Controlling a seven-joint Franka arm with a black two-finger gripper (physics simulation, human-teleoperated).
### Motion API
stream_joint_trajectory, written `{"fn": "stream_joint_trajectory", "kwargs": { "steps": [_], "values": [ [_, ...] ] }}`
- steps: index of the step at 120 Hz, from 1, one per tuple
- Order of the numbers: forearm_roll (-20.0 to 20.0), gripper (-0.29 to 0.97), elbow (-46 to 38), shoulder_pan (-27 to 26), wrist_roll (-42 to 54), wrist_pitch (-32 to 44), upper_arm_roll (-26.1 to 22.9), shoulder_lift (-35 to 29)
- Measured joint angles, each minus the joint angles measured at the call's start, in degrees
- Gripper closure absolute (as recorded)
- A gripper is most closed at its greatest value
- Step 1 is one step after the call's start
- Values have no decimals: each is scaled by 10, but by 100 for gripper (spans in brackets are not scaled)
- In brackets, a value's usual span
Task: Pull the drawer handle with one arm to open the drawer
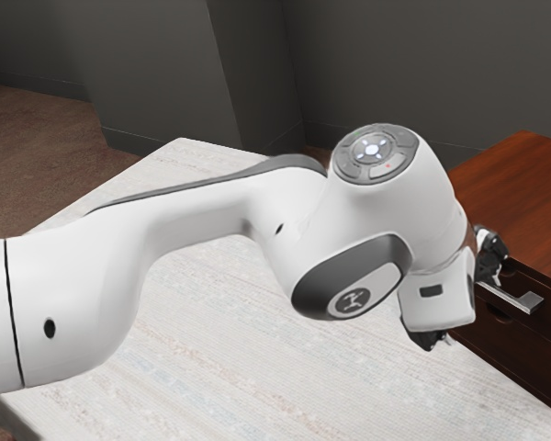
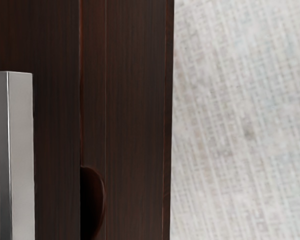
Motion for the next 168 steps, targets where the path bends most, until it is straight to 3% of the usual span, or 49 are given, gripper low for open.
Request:
{"fn": "stream_joint_trajectory", "kwargs": {
  "steps": [47,116,145,168],
  "values": [
    [4,-1,-27,4,0,4,2,-11],
    [0,7,-105,3,1,-17,-1,-88],
    [0,0,-153,-1,0,-29,0,-130],
    [-1,1,-181,-1,0,-32,-1,-159]
  ]
}}
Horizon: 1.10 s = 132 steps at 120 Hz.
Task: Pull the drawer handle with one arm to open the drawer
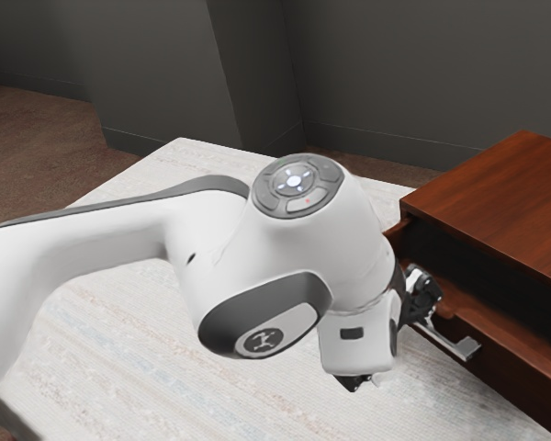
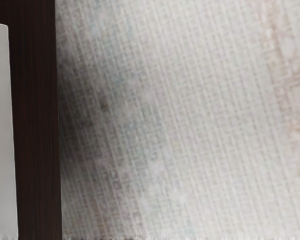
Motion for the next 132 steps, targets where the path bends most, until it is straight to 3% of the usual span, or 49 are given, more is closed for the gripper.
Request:
{"fn": "stream_joint_trajectory", "kwargs": {
  "steps": [132],
  "values": [
    [-4,2,-80,-15,2,-79,2,-104]
  ]
}}
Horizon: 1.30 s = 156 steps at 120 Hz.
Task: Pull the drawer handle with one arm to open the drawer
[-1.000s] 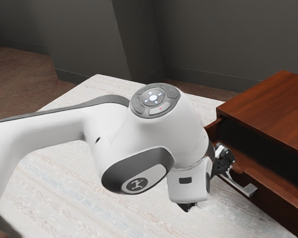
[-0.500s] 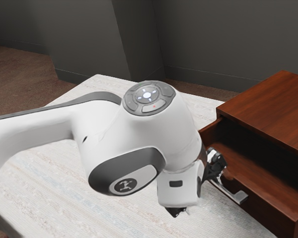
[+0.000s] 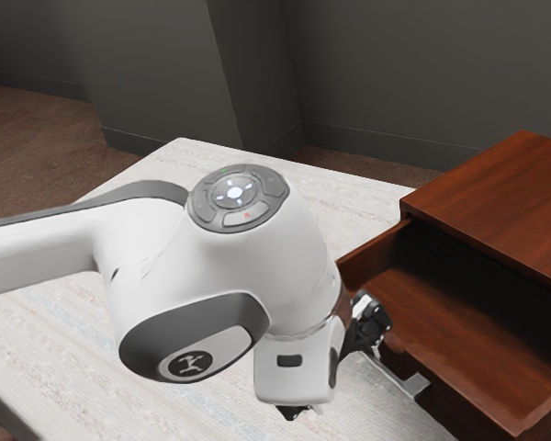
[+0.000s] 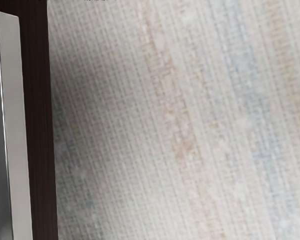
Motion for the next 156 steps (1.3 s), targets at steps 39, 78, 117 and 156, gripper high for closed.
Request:
{"fn": "stream_joint_trajectory", "kwargs": {
  "steps": [39,78,117,156],
  "values": [
    [-1,3,-21,-10,0,-4,1,-23],
    [-9,2,-17,-12,-1,0,2,-28],
    [-15,0,11,-12,-1,-28,2,-83],
    [-41,0,154,-6,-17,-108,75,-46]
  ]
}}
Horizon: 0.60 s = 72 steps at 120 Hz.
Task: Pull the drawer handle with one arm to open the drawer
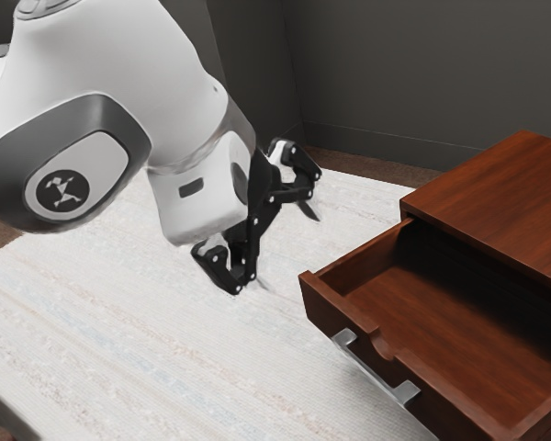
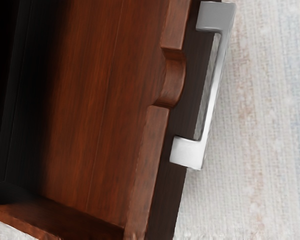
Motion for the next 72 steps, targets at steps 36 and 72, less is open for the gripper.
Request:
{"fn": "stream_joint_trajectory", "kwargs": {
  "steps": [36,72],
  "values": [
    [15,0,160,0,-115,-126,94,61],
    [17,0,228,-3,-288,-195,169,114]
  ]
}}
